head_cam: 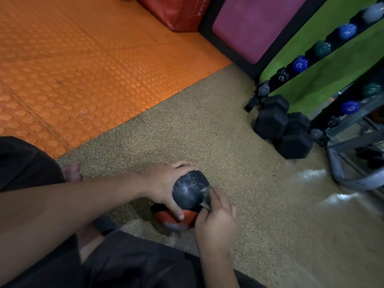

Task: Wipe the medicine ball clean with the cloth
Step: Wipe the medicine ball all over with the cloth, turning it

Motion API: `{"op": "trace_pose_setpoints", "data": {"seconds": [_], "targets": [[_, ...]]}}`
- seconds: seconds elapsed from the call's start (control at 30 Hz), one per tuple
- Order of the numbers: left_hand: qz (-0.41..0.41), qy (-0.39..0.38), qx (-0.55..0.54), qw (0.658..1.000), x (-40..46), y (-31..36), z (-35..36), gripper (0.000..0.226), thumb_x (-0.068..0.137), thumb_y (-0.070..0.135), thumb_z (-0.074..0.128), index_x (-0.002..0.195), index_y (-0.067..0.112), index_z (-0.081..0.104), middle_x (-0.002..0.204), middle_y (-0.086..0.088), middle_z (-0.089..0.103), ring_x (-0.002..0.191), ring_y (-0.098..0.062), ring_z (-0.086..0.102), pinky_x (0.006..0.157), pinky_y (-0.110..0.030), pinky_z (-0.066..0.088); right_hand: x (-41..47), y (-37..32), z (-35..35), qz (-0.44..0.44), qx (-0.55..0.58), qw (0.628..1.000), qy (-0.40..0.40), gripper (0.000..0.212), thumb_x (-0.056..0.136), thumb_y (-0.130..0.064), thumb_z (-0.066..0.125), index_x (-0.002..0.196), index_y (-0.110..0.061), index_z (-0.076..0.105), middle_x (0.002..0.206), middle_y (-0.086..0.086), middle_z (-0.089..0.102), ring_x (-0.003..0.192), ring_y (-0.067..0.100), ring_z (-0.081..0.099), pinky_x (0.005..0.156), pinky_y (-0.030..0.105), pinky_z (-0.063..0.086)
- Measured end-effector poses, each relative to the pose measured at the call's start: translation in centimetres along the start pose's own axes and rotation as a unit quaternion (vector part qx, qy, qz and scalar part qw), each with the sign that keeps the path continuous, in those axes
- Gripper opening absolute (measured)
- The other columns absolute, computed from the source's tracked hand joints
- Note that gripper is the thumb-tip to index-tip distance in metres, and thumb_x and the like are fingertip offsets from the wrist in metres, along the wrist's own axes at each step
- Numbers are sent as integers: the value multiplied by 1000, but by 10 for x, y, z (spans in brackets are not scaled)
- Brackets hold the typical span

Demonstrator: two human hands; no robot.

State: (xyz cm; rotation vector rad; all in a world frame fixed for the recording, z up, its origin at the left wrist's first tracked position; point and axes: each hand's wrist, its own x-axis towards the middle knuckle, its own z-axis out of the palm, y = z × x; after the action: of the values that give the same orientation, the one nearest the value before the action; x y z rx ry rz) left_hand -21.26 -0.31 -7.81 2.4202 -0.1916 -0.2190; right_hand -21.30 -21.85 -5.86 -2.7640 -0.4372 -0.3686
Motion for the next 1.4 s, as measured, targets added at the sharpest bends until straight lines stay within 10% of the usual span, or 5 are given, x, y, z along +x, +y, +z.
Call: {"op": "trace_pose_setpoints", "data": {"seconds": [0.13,0.33,0.5,0.7,1.4], "targets": [[13,5,-7,1000,0,-6,1,139,53,70,94,161,53,7,167,28,4,151,-20,31,123,-40,30,-26,-14,-2,-185,16,982,-33,60,74,-17,51,130,-24,70,136,-17,65,96,15,56,76,23,52],[-27,21,-14,999,0,2,2,143,50,79,90,163,51,7,170,25,4,153,-20,29,123,-40,27,9,3,6,26,57,998,3,53,85,-3,57,133,-22,69,135,-9,68,113,21,60,88,20,37],[-4,3,-15,1000,0,-2,-1,123,74,35,91,164,49,8,169,23,4,148,-21,37,110,-31,38,-31,-28,3,-229,39,972,-27,59,72,-14,56,128,-23,71,134,-14,67,90,17,56,75,25,52],[-39,18,19,999,4,5,8,147,43,93,79,161,51,2,170,25,2,156,-24,27,126,-49,28,15,-1,6,-14,33,999,29,55,78,-12,52,128,-25,72,129,-13,70,93,19,58,77,9,28],[-24,5,2,1000,4,6,5,144,46,88,83,161,52,5,168,29,3,153,-27,29,125,-49,29,7,-11,-5,-76,0,997,-25,57,75,-10,67,128,-30,71,124,-3,54,105,23,56,76,35,50]]}}
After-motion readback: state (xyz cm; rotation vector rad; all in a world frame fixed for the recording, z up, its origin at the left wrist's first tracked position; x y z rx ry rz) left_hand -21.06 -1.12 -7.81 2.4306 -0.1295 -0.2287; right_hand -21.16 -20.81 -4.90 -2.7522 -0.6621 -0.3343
